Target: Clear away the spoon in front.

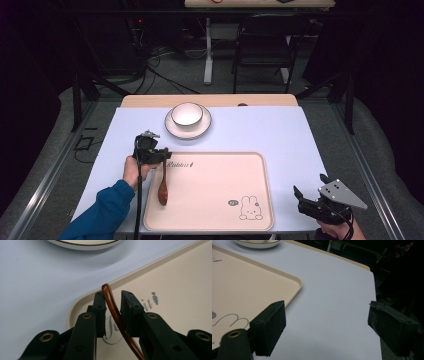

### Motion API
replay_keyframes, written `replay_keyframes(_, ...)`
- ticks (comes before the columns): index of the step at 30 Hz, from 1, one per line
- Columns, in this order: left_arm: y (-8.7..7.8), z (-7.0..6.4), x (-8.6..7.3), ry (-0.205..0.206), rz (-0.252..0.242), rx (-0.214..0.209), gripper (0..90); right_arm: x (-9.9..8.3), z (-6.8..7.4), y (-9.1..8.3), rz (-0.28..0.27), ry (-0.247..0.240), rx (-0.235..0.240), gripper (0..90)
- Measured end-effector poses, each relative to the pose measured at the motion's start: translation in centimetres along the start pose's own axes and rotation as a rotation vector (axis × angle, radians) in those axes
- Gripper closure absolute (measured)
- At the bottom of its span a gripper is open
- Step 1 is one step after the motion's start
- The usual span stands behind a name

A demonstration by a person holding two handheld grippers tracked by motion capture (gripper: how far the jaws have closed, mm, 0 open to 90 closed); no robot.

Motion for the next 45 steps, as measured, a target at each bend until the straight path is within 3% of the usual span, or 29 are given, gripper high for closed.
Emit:
replay_keyframes(6,0.5,0.1,-0.1,0.007,0.021,0.025,72.7,0.0,0.0,0.0,0.0,-0.001,0.0,14.3)
replay_keyframes(12,0.9,0.2,-0.2,0.013,0.056,0.054,65.0,0.0,0.0,0.0,0.0,-0.001,0.0,14.3)
replay_keyframes(24,0.1,0.0,0.2,0.049,0.048,0.117,27.5,0.0,0.0,0.0,0.0,0.0,-0.001,14.3)
replay_keyframes(28,-0.7,-0.2,0.5,0.064,0.01,0.14,15.1,0.0,0.0,0.0,-0.001,0.0,-0.001,14.3)
replay_keyframes(33,-2.1,-0.6,0.9,0.074,-0.057,0.156,9.5,0.0,0.0,0.0,-0.001,-0.001,0.0,14.3)
replay_keyframes(45,-5.3,-2.5,1.6,0.115,-0.189,0.176,4.2,0.0,-0.1,-0.1,-0.011,0.013,0.004,14.3)
Point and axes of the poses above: each handheld gripper's, and its own axes: y roughly forward along the jaws, x roughly out of its top, z roughly to its left, the point moved 2 cm from there along y, roughly forward along the jaws, and after that the axes turned 8 degrees about y, right-handed, at the moved point
